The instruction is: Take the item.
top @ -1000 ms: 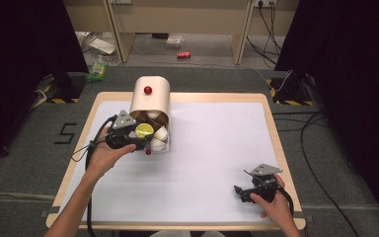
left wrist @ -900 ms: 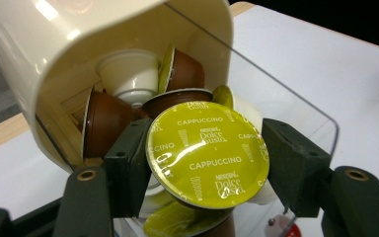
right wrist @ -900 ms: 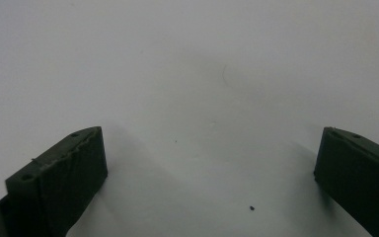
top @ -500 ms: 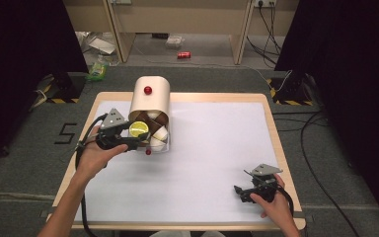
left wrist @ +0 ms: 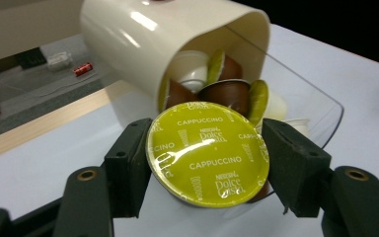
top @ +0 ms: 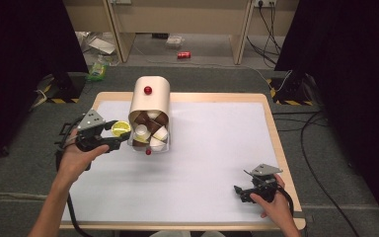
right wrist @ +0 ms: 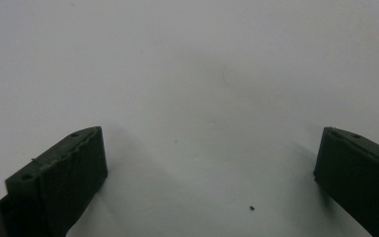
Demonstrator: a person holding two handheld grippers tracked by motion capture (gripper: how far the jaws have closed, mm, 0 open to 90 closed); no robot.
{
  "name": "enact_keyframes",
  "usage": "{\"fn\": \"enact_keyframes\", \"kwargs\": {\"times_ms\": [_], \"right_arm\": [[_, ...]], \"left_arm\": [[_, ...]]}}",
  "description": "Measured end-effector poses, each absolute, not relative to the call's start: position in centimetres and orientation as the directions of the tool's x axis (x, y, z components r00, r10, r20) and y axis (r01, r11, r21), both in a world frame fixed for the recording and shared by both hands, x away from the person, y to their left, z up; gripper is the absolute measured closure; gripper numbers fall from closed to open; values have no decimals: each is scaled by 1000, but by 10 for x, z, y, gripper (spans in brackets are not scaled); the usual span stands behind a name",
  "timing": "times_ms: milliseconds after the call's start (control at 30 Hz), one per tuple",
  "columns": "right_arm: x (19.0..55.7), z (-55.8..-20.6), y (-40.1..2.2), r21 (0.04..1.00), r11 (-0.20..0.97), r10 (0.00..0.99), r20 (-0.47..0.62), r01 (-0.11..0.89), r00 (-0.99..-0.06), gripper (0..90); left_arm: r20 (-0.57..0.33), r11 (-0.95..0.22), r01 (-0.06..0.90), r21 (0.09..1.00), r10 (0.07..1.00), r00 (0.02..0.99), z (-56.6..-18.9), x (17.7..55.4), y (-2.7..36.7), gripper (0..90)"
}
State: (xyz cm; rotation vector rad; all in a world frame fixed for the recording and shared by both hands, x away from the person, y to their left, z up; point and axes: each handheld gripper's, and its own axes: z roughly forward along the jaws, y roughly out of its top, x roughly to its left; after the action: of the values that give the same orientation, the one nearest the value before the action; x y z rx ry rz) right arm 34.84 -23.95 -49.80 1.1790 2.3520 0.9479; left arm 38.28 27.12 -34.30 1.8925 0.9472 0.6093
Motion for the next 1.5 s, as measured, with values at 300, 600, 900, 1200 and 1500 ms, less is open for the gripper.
{"fn": "enact_keyframes", "kwargs": {"times_ms": [300,600,900,1200,1500], "right_arm": [[348,-498,-240,696,433,803,-9,573,-597,2],[348,-498,-240,696,433,802,-8,573,-597,2],[348,-498,-240,696,432,803,-7,574,-596,2],[348,-498,-240,696,432,803,-7,573,-596,2],[348,-498,-240,696,433,802,-8,573,-597,2]], "left_arm": [[19,-257,392,883,855,518,-356,378,301,382],[-18,-210,434,876,885,466,-389,378,313,383],[-46,-169,458,873,905,422,-412,378,319,382],[-41,-179,476,861,909,415,-425,377,323,382],[-48,-181,508,842,913,406,-445,377,327,382]]}}
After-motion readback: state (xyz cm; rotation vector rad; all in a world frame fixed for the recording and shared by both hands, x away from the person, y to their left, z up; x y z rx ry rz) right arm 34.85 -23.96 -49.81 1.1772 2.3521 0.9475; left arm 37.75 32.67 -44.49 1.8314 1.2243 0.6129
